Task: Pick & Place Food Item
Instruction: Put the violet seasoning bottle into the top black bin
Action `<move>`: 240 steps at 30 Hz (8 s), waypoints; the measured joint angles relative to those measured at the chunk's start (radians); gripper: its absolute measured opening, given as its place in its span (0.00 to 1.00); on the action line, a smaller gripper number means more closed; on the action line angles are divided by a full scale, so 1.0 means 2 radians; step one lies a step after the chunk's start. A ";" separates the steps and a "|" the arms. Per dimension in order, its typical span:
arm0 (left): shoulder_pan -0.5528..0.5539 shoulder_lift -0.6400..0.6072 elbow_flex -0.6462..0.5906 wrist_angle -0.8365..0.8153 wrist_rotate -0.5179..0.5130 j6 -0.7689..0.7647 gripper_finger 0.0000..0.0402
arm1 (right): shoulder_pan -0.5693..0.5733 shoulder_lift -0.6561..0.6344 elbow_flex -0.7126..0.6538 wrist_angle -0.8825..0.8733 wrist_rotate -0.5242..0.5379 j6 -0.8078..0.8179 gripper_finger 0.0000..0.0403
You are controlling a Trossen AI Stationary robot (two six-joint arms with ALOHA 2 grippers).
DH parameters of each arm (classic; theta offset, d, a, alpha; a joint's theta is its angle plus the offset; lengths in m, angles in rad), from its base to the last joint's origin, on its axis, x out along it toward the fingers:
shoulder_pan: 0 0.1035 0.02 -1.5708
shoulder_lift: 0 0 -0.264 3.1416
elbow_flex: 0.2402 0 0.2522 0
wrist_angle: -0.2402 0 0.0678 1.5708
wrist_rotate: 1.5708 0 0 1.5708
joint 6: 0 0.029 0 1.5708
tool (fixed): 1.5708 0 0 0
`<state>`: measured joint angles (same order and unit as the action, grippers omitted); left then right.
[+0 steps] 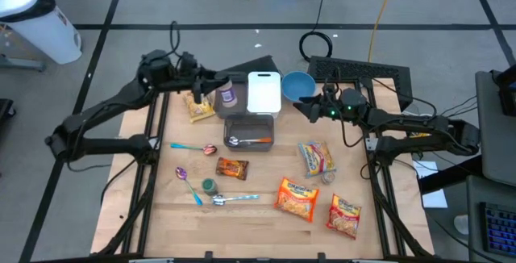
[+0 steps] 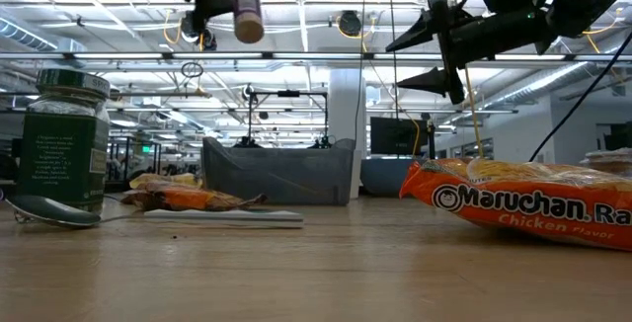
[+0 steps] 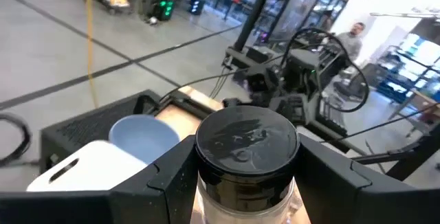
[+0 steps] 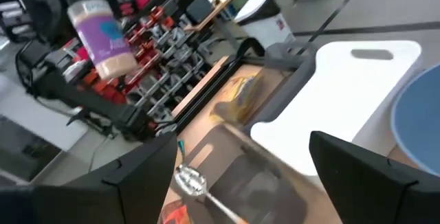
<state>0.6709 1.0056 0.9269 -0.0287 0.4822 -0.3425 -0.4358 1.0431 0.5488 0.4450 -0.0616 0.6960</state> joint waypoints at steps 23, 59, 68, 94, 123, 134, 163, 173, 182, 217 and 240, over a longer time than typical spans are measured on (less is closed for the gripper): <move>0.041 -0.058 -0.004 -0.114 -0.024 0.080 0.52 | 0.017 0.026 0.000 -0.002 0.045 0.051 0.80; 0.040 0.128 -0.003 0.002 -0.141 0.106 0.53 | 0.029 0.030 0.000 0.022 0.042 0.024 0.80; 0.040 0.142 -0.003 0.021 -0.193 0.120 0.52 | 0.029 0.030 0.000 0.022 0.043 0.025 0.80; 0.038 0.142 -0.003 0.043 -0.154 0.093 0.52 | 0.033 0.029 0.000 0.058 -0.021 0.020 0.80; -0.008 0.242 -0.003 0.111 -0.322 0.090 0.52 | 0.037 0.029 0.000 0.064 -0.009 -0.010 0.80; -0.008 0.308 -0.003 0.170 -0.346 0.069 0.52 | 0.034 0.029 0.000 0.034 -0.009 0.000 0.80; -0.004 0.388 -0.003 0.250 -0.387 0.062 0.52 | -0.009 0.030 0.000 0.010 -0.011 -0.001 0.80; 0.006 0.410 -0.003 0.266 -0.368 0.045 0.52 | -0.009 0.030 0.000 0.007 -0.011 -0.002 0.80; 0.004 0.419 -0.003 0.285 -0.366 0.043 0.52 | -0.009 0.030 0.000 0.002 -0.010 -0.001 0.80; 0.004 0.380 -0.003 0.286 -0.329 0.109 0.67 | -0.008 0.030 0.000 -0.005 -0.009 -0.001 0.80; 0.014 0.220 -0.003 0.007 -0.255 0.183 0.48 | -0.008 0.030 0.000 -0.004 -0.007 -0.014 0.80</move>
<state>0.6982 1.4459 0.9211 -0.0142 -0.0284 0.0231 -0.4526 1.1023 0.5495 0.4362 -0.0753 0.6682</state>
